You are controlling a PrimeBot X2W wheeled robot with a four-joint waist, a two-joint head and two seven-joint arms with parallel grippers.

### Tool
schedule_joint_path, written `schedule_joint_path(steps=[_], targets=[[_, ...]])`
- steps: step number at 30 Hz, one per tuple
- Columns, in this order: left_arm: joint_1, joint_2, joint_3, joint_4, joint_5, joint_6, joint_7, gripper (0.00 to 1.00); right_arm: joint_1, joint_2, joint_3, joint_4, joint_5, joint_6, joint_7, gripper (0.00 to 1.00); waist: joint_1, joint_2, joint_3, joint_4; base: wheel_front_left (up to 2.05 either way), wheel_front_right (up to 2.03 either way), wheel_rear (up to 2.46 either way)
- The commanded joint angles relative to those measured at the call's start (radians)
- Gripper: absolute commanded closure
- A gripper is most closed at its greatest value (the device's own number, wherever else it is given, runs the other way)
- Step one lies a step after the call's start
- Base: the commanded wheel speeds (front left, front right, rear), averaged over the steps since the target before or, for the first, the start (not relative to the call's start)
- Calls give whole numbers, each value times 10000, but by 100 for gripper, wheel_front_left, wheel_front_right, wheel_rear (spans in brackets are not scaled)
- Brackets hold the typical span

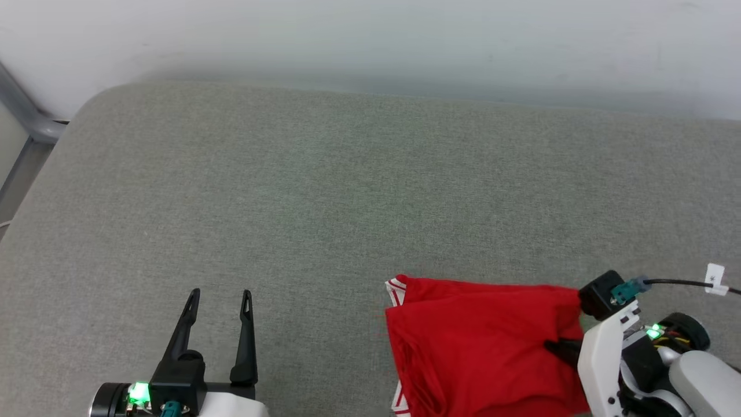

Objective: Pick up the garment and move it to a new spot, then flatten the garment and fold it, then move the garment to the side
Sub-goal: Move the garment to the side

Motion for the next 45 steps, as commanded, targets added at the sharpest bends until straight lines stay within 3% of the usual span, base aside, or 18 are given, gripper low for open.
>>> schedule_joint_path(steps=[1, 12, 21, 26, 33, 40, 45], targets=[[80, 26, 54, -54, 7, 20, -21, 0, -244, -295, -47, -134, -205, -24, -130, 100, -1, -1, 13, -184, 0, 0, 0], [-117, -28, 128, -299, 32, 116, -21, 0, -1107, -1394, -216, -932, -1223, -23, -390, 100, -1, -1, 608, -1913, 0, 0, 0], [-712, 234, 317, -636, 163, 137, -21, 0, -1995, -1799, -760, -1032, -1503, -23, -609, 100, -1, -1, 1603, -3413, 0, 0, 0], [-1062, 432, 415, -907, 206, 123, -21, 0, -2556, -1931, -1164, -739, -1683, -23, -913, 100, -1, -1, 2220, -3553, 0, 0, 0], [-1673, 693, 307, -1271, 401, 79, -21, 0, -3446, -2397, -1988, 119, -2107, -23, -1114, 100, -1, -1, 3335, -3246, 0, 0, 0], [-2187, 786, 127, -1511, 485, 143, -20, 0, -4036, -3110, -3038, 1570, -2397, -23, -1259, 100, -1, -1, 4184, -2954, 0, 0, 0], [-2389, 873, 113, -1642, 452, 216, -21, 0, -4528, -3227, -3635, 2696, -2585, -23, -1418, 100, -1, -1, 4503, -2884, 0, 0, 0]])
